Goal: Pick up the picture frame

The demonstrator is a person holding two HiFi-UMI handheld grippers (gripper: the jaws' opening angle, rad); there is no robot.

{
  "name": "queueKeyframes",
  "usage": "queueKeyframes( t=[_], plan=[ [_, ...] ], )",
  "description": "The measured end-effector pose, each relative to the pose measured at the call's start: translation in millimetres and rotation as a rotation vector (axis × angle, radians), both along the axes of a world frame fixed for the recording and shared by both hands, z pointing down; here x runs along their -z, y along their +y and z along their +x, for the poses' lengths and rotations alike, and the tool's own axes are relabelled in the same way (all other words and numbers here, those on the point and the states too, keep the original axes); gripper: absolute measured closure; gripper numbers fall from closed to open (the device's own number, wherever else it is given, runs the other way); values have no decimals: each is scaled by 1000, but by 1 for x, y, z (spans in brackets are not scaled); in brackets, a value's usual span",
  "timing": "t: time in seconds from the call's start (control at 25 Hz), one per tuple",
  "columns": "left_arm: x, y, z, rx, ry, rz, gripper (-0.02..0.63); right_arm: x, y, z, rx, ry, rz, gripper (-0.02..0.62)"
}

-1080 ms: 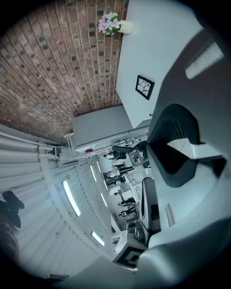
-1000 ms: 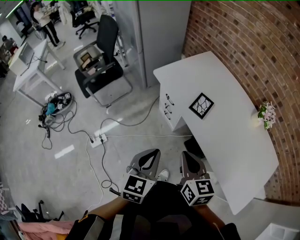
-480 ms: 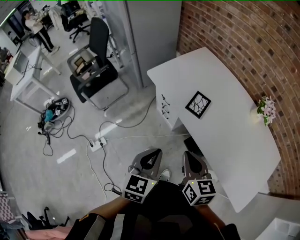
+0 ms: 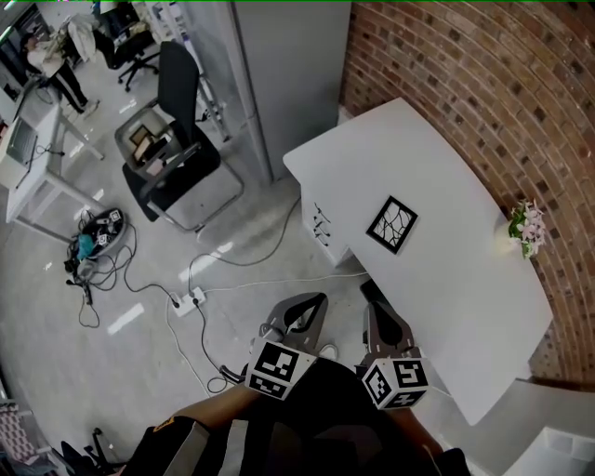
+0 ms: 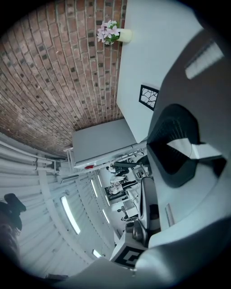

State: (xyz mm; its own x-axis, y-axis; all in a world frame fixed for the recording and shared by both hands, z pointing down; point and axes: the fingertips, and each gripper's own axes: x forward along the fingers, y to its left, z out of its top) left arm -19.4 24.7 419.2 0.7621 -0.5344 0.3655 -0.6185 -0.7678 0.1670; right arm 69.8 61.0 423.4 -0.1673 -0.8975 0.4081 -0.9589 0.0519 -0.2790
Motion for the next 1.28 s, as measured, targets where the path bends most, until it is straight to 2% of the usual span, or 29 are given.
queueKeyframes(
  t=[0.28, 0.8, 1.28],
  plan=[
    [4, -47, -1, -43, 18, 5, 606, 3, -42, -3, -45, 25, -2, 594],
    [3, -94, -21, -108, 55, 14, 606, 2, -80, -20, -136, 44, 7, 594],
    [-3, -113, 5, -145, 53, -6, 606, -4, -90, 17, -227, 28, -19, 594]
  ],
)
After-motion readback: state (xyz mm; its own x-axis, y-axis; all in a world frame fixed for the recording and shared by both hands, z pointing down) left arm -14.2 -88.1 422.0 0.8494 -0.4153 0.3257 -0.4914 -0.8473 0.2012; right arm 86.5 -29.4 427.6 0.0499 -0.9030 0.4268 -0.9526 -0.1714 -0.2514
